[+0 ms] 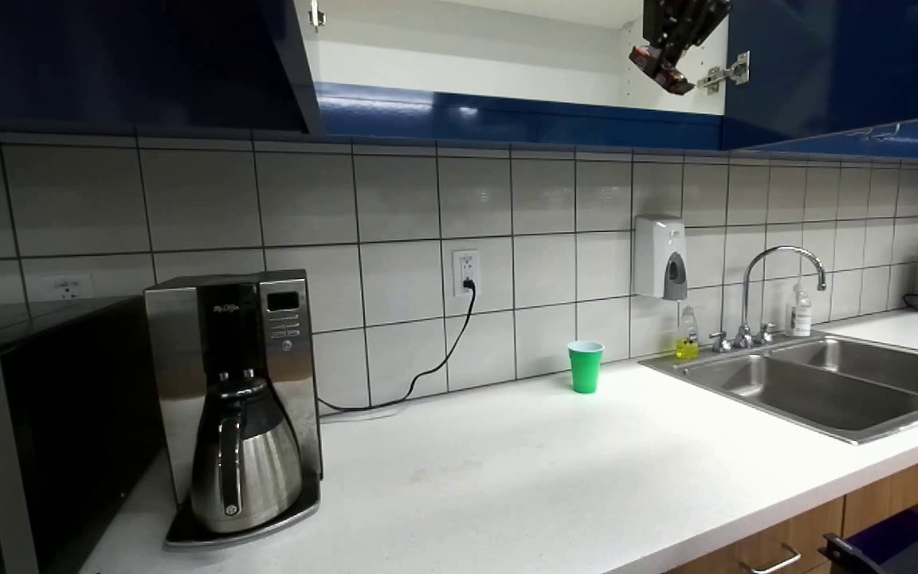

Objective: Put the brown packet in the open upper cabinet.

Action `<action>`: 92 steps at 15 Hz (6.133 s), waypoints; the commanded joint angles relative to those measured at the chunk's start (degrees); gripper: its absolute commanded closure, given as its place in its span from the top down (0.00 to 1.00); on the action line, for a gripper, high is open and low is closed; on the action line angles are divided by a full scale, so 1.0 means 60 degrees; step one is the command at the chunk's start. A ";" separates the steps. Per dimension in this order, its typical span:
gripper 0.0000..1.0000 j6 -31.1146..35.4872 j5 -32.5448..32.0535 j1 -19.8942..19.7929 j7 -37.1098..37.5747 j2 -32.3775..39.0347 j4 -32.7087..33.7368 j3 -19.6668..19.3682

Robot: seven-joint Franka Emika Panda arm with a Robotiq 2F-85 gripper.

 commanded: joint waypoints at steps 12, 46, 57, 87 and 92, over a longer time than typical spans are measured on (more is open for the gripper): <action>0.06 -0.1292 0.0074 -0.0062 0.0803 0.4528 0.5853 0.0717; 0.06 -0.3494 -0.0310 0.0195 0.1949 0.9642 1.1475 0.0609; 1.00 -0.3696 -0.0169 0.0139 0.2138 0.9758 1.1720 0.0445; 1.00 -0.3094 0.0808 0.0128 0.0057 0.3365 0.2911 0.0256; 1.00 -0.2712 0.0710 0.0157 -0.0221 0.2477 0.0657 0.0214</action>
